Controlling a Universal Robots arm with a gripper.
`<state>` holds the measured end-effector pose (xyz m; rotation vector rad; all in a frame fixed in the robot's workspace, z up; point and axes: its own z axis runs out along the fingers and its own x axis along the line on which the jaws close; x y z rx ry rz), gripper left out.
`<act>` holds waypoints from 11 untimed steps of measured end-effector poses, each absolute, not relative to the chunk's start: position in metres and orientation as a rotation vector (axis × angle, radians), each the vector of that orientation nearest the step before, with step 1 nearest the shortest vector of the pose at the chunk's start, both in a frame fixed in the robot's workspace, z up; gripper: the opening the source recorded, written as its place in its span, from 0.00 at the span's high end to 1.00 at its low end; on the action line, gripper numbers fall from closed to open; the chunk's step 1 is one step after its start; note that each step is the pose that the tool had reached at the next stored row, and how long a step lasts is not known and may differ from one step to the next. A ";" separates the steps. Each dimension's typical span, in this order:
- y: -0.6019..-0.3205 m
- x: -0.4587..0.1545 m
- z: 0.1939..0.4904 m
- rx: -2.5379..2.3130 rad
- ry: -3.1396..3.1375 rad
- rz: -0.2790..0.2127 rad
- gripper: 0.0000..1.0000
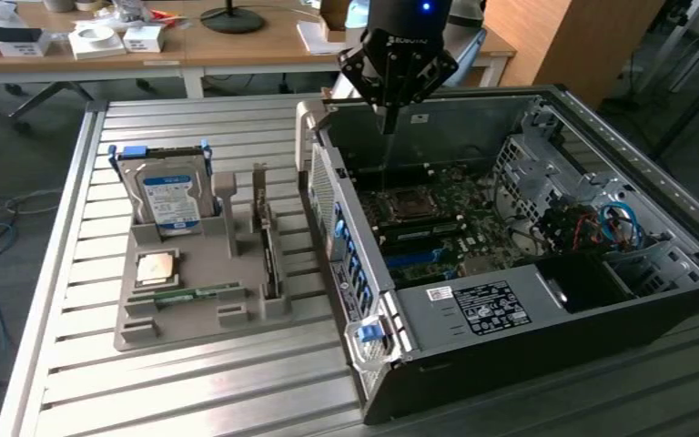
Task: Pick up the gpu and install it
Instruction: 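Reach for the gpu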
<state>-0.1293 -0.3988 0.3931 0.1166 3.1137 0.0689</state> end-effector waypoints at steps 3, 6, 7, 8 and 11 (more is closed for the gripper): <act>-0.399 -0.133 0.393 0.117 3.114 0.069 0.89; -0.399 -0.140 0.393 0.117 3.114 0.069 0.89; -0.399 -0.141 0.393 0.117 3.114 0.069 0.89; -0.399 -0.143 0.393 0.117 3.114 0.069 0.89; -0.399 -0.150 0.393 0.117 3.114 0.069 0.89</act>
